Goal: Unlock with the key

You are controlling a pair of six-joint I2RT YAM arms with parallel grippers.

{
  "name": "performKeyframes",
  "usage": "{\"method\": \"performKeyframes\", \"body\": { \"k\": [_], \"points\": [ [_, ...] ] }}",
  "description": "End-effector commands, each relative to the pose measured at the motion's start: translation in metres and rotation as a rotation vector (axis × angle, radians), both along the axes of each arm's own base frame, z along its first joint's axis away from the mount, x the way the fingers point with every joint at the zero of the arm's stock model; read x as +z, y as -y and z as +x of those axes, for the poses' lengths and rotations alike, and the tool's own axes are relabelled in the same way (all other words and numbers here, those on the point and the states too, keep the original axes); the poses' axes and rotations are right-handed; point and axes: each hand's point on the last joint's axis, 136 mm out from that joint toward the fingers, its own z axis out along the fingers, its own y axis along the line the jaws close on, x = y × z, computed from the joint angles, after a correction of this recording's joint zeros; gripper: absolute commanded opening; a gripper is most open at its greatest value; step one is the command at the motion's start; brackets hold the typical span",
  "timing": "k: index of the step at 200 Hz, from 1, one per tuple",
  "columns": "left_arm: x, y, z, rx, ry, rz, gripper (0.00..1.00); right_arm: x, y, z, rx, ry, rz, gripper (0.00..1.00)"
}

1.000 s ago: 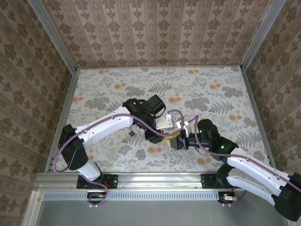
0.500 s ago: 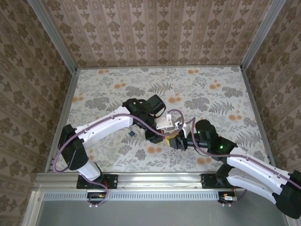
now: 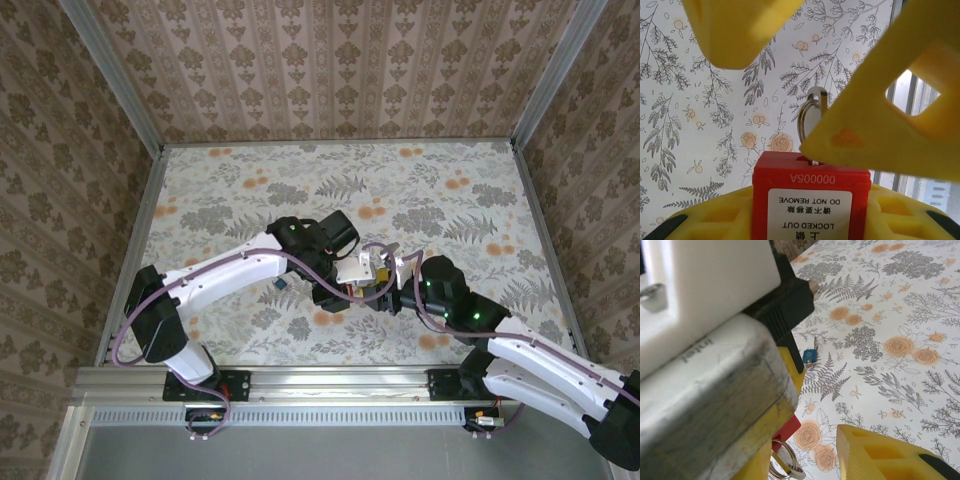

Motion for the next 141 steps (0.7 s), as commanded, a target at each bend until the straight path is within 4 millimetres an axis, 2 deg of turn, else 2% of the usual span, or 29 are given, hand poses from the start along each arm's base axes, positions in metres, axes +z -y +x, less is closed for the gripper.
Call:
{"method": "performKeyframes", "body": {
  "k": [1,25,45,67,89,104,121,141],
  "points": [
    [0.002,-0.003,-0.007,-0.009,-0.008,0.001,0.25,0.008,0.003,0.007,-0.033,0.043,0.021,0.41],
    [0.005,-0.003,-0.005,-0.009,0.017,-0.001,0.25,0.005,0.0,0.003,0.0,0.017,-0.003,0.4],
    [0.003,-0.005,0.004,0.013,0.063,-0.005,0.24,-0.003,0.01,0.002,-0.044,0.001,-0.019,0.41],
    [0.005,-0.004,0.015,0.038,0.132,-0.028,0.24,-0.002,0.02,0.001,-0.11,-0.043,0.059,0.51],
    [0.011,-0.001,0.019,0.043,0.169,-0.056,0.24,-0.002,0.02,0.0,-0.136,-0.16,0.168,0.59],
    [0.013,0.0,0.019,0.038,0.188,-0.061,0.25,-0.01,0.018,0.001,-0.147,-0.273,0.197,0.65],
    [0.012,-0.001,0.02,0.031,0.215,-0.049,0.25,-0.021,0.012,0.002,-0.128,-0.421,0.235,0.66],
    [0.012,-0.002,0.02,0.025,0.227,-0.043,0.26,-0.02,0.003,0.001,-0.07,-0.509,0.325,0.67]
  ]
}}
